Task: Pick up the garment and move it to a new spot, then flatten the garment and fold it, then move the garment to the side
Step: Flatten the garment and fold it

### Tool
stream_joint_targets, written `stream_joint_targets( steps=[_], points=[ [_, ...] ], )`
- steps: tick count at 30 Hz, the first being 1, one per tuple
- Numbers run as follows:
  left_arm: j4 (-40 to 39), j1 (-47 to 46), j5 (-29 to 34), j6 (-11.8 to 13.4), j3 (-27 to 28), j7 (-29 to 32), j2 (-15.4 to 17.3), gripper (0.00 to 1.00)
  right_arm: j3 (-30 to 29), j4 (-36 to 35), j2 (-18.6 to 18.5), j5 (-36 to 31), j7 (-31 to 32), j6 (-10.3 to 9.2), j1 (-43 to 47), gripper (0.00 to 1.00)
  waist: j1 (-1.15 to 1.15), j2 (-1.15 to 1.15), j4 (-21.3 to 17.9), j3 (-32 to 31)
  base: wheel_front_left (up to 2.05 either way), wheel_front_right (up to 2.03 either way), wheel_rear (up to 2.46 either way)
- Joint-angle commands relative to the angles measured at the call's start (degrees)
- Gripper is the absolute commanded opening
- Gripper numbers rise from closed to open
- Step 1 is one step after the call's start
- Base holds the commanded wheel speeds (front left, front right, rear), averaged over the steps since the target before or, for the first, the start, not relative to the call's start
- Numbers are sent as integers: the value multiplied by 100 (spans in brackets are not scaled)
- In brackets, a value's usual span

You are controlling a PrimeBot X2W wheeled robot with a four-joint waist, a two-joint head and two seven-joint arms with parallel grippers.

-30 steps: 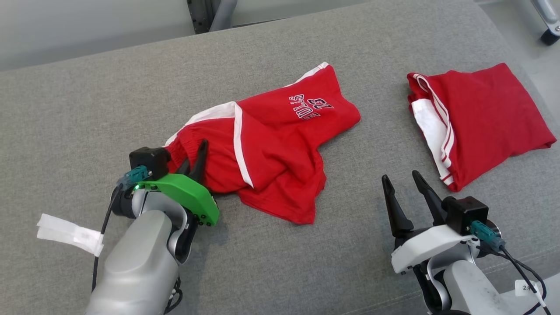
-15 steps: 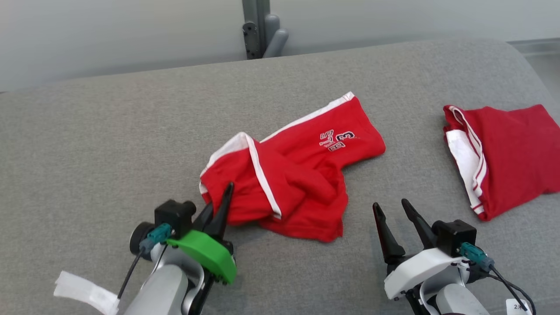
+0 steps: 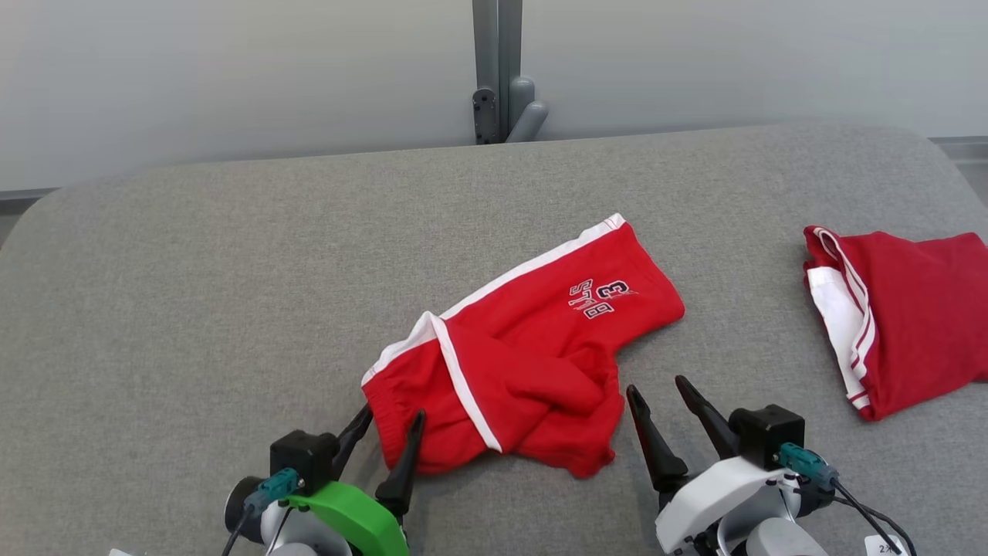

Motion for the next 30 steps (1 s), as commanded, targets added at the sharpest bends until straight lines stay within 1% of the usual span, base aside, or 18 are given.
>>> stream_joint_targets(
  steps=[1, 6, 10, 12, 15, 16, 17, 18, 19, 26, 30],
  points=[
    [-67, 55, 17, 4, 74, -15, -18, 100, 8, 29, -21, 64, -14, -7, 82, 100, 0, 0, -26, -22, 0, 0, 0],
    [-39, -110, -189, 4, 137, -15, -61, 100, 22, 102, -21, 60, -13, -7, 94, 100, 0, 0, -94, -52, 0, 0, 0],
    [81, -267, -501, 3, 117, -15, -110, 100, 58, 136, -19, 74, -14, -7, 87, 100, 0, 0, -151, -57, 0, 0, 0],
    [117, -344, -667, 3, 40, -15, -97, 100, 68, 153, -19, 76, -14, -7, 89, 100, 0, 0, -176, -57, 0, 0, 0],
    [22, -438, -854, 3, 95, -15, -69, 100, 52, 182, -21, 95, -14, -7, 98, 100, 0, 0, -179, -64, 0, 0, 0],
    [-38, -467, -857, 3, 103, -15, -52, 88, 39, 194, -21, 101, -13, -7, 103, 100, 0, 0, -172, -69, 0, 0, 0],
    [-80, -475, -854, 3, 108, -16, -40, 48, 27, 203, -21, 105, -13, -7, 108, 100, 0, 0, -162, -75, 0, 0, 0],
    [-115, -462, -835, 3, 77, -15, -22, 25, 18, 213, -21, 103, -14, -7, 114, 100, 0, 0, -149, -84, 0, 0, 0],
    [-150, -445, -818, 3, 29, -15, -2, 0, 5, 221, -21, 102, -14, -7, 122, 100, 0, 0, -132, -93, 0, 0, 0],
    [-320, -280, -819, 3, -160, -14, 104, 0, -7, 264, -19, 145, -14, -7, 133, 100, 0, 0, 4, -155, 0, 0, 0],
    [-189, -195, -984, 3, -374, -15, 179, 0, 27, 290, -19, 204, -13, -7, 123, 100, 0, 0, 53, -180, 0, 0, 0]
  ],
)
